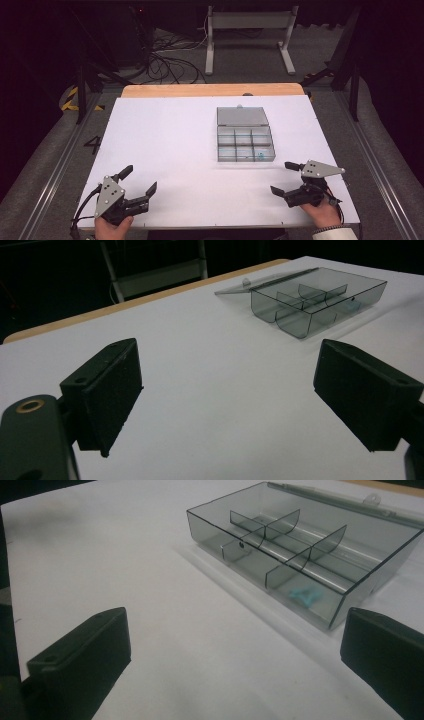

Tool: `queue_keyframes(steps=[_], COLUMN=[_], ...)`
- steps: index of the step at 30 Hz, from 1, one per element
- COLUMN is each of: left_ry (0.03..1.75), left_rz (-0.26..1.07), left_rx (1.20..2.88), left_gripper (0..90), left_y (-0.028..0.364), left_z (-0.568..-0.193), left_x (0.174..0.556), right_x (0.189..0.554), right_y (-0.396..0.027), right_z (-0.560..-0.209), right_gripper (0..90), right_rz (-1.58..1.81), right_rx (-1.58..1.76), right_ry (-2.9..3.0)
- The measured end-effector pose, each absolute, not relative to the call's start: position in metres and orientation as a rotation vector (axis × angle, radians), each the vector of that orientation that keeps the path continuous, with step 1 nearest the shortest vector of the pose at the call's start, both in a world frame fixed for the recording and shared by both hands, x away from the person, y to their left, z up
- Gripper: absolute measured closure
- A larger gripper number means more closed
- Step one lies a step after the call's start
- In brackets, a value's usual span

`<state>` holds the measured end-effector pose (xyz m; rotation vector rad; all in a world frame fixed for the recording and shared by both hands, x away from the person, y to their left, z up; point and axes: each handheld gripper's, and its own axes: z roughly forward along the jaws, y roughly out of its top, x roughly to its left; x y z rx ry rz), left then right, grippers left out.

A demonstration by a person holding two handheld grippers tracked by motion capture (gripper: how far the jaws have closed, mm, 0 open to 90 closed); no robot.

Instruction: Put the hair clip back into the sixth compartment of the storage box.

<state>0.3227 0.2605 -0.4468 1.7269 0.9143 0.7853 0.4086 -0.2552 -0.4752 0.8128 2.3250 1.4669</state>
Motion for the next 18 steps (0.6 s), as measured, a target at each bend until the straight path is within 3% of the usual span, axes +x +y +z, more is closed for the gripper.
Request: queue_keyframes(steps=[18], left_ry=[0.920], left_rz=[0.785], left_rx=[1.730], left_gripper=[12.9], left_y=[0.262], left_z=[-0.447], left_x=[0.325], right_x=[0.410], right_y=[-0.246], right_z=[-0.483], right_gripper=[0.5], right_rz=[1.434], right_rx=[0.828], right_ry=[2.374])
